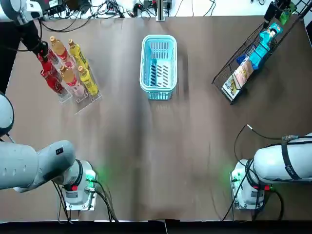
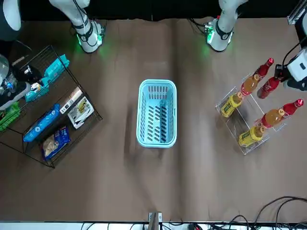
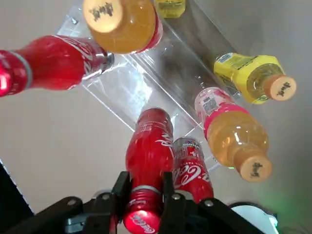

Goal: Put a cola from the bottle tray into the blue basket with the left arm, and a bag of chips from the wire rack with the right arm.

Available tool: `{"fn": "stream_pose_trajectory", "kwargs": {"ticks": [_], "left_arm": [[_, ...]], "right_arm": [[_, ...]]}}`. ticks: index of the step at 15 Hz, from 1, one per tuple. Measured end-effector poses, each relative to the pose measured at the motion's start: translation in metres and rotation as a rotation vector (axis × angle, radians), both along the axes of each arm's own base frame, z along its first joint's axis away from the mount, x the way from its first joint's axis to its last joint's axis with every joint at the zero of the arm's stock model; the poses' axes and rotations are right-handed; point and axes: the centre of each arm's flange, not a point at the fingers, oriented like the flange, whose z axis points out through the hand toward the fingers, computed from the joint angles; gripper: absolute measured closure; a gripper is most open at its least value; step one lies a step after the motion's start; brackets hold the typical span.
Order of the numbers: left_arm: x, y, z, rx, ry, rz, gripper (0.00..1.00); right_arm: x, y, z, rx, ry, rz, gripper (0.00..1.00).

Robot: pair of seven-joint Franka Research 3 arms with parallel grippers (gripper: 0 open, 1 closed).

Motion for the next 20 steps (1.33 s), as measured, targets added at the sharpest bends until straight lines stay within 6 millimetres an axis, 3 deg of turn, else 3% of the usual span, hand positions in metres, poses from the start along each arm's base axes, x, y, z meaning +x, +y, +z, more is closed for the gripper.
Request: {"fn": "stream_pose_trajectory", "kwargs": {"ticks": [5,11,14,15,16,20], "left_arm": [[0.002,0.0,0.049,0.005,-0.004,0.014,0.68],[0.001,-0.008,0.096,0.019,0.011,0.103,0.68],[0.003,-0.032,0.13,-0.013,0.01,0.182,0.68],[0.003,-0.049,0.139,-0.073,0.01,0.291,0.68],[0.004,-0.055,0.14,-0.104,0.01,0.346,0.68],[0.012,-0.098,0.139,-0.27,0.055,0.574,0.68]], "right_arm": [[-0.004,0.003,-0.022,0.0,0.053,0.036,0.12],[-0.004,0.0,-0.025,-0.011,0.064,0.057,0.29],[-0.005,-0.001,-0.028,-0.011,0.069,0.055,0.47],[-0.004,-0.002,-0.03,-0.011,0.073,0.055,0.55],[-0.004,-0.002,-0.032,-0.011,0.076,0.054,0.57],[-0.006,-0.008,-0.034,-0.02,0.092,0.048,0.52]]}}
